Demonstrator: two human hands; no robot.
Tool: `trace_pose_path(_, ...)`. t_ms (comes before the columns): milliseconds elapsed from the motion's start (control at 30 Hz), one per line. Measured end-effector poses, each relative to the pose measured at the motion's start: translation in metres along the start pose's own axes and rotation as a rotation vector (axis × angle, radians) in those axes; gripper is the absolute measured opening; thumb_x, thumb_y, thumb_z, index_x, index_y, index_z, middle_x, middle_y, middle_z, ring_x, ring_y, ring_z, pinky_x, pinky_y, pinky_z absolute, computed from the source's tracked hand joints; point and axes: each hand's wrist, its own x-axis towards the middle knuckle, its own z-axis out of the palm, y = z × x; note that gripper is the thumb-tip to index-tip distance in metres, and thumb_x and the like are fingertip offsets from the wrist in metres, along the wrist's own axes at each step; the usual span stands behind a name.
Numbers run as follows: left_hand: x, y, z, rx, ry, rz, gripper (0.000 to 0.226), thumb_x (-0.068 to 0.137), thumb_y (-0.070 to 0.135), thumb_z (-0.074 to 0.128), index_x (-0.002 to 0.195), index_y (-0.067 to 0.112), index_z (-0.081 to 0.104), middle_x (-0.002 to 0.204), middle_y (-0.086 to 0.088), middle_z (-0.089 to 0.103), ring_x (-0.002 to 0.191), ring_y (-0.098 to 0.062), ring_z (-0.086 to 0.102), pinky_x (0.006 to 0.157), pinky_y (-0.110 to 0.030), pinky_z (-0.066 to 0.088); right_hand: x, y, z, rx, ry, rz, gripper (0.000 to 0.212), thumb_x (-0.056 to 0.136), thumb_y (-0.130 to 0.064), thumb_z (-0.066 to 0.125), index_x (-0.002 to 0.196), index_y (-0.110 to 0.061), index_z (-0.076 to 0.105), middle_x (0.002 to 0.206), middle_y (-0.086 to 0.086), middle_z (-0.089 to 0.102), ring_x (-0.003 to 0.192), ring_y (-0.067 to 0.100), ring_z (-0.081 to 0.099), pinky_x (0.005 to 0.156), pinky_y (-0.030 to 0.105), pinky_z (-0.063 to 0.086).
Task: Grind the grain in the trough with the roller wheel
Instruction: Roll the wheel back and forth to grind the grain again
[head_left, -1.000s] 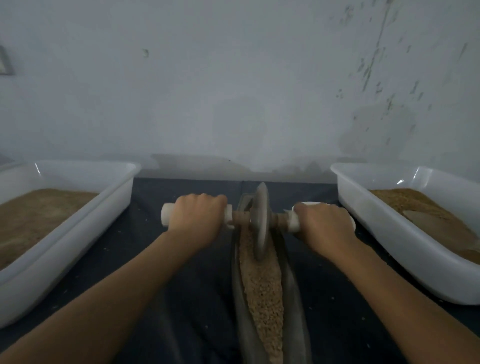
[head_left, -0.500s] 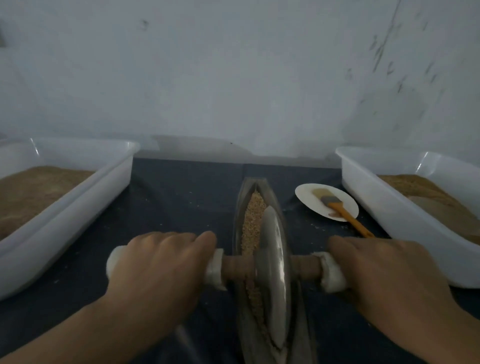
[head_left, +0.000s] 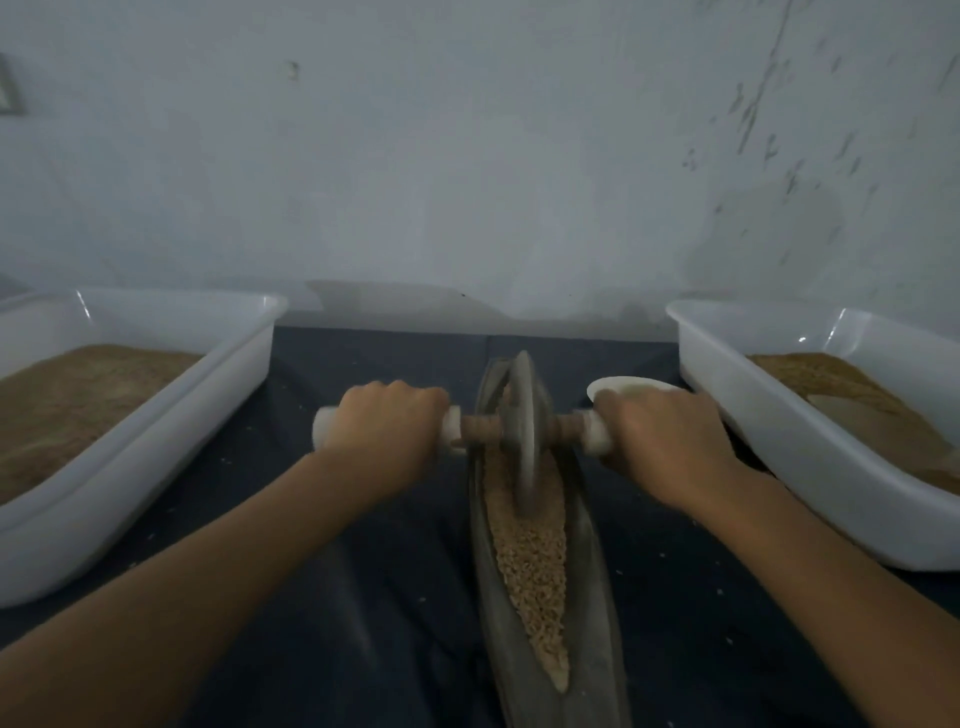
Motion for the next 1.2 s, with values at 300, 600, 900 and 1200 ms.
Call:
trace_pose_path(300, -0.089, 0.001, -0.033, 0.051, 0.099, 0.226, 0.047, 0.051, 0.041, 0.08, 0.072, 0.031, 0.039, 0.056, 0.011, 0.046, 0.043, -0.015, 0.046, 0.047, -0.026, 0.024, -0.071, 0.0, -0.022, 0.089, -0.044, -0.16, 0.047, 0.06, -0.045, 0.079, 0.072, -0.035, 0.035, 0.061, -0.01, 0.044, 0.052, 0.006, 0.045, 0.05, 0.022, 0.036)
trace_pose_path(600, 0.042, -0.006, 0.015, 0.068, 0.069, 0.003, 0.024, 0.082, 0.035, 0.061, 0.083, 0.031, 0.038, 0.084, 0.005, 0.061, 0.065, -0.018, 0.047, 0.061, -0.033, 0.036, 0.028, 0.006, 0.022, 0.067, 0.011, 0.097, 0.023, 0.082, -0.04, 0.063, 0.097, -0.026, 0.052, 0.09, 0.0, 0.064, 0.082, 0.024, 0.061, 0.06, 0.031, 0.037)
trace_pose_path(900, -0.062, -0.002, -0.015, -0.053, -0.187, 0.043, 0.024, 0.08, 0.058, 0.049, 0.077, 0.042, 0.032, 0.073, 0.017, 0.046, 0.062, -0.002, 0.04, 0.058, -0.024, 0.03, -0.06, -0.011, -0.045, 0.044, 0.039, -0.169, 0.042, 0.046, -0.023, 0.085, 0.073, -0.021, 0.052, 0.06, 0.0, 0.058, 0.047, 0.017, 0.054, 0.04, 0.022, 0.019)
trace_pose_path(1200, -0.034, 0.005, -0.011, 0.08, -0.08, -0.027, 0.026, 0.084, 0.052, 0.052, 0.076, 0.037, 0.032, 0.068, 0.013, 0.041, 0.055, -0.001, 0.035, 0.052, -0.023, 0.026, -0.022, -0.001, -0.006, 0.05, -0.017, -0.04, 0.027, 0.079, -0.037, 0.068, 0.087, -0.032, 0.044, 0.079, -0.003, 0.059, 0.07, 0.016, 0.055, 0.051, 0.027, 0.027)
